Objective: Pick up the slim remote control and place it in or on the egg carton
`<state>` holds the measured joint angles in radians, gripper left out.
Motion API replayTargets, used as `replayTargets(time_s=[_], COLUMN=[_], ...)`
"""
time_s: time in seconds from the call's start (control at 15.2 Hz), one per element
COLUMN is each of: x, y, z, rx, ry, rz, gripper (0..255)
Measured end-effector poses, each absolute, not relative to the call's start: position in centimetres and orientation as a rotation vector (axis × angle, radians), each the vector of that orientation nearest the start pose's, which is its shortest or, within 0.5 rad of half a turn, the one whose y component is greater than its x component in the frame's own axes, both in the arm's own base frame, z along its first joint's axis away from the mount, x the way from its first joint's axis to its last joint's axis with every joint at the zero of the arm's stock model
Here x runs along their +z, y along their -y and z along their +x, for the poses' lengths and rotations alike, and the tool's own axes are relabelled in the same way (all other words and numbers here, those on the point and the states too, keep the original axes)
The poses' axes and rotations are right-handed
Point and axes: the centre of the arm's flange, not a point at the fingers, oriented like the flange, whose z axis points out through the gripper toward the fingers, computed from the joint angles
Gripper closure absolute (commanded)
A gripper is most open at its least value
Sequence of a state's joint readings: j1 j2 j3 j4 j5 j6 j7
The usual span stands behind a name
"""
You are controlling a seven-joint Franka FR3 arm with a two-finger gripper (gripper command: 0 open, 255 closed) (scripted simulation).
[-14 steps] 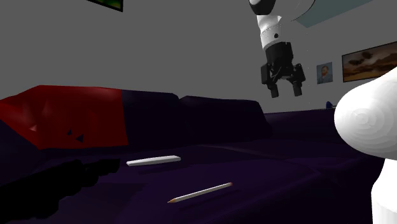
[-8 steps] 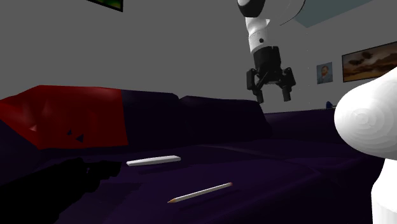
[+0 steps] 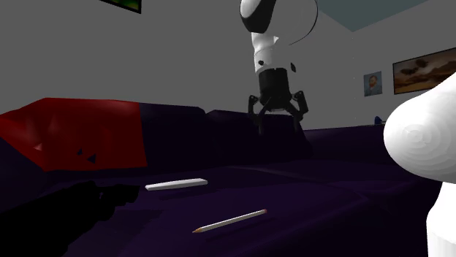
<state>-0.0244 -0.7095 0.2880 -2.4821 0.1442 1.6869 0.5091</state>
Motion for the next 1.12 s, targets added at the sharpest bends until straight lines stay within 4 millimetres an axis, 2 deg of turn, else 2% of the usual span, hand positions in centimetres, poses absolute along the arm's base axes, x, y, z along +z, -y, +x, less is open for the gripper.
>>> replayTargets(time_s=[0.53,0.99,1.12], x=[46.8,43.5,42.7], y=[-19.3,-25.5,-26.9], z=[36.3,41.9,44.1], rx=[0.102,0.074,0.067], ry=[-0.928,-1.235,-1.322], rz=[-3.062,-2.935,-2.891], gripper=[0,0,0])
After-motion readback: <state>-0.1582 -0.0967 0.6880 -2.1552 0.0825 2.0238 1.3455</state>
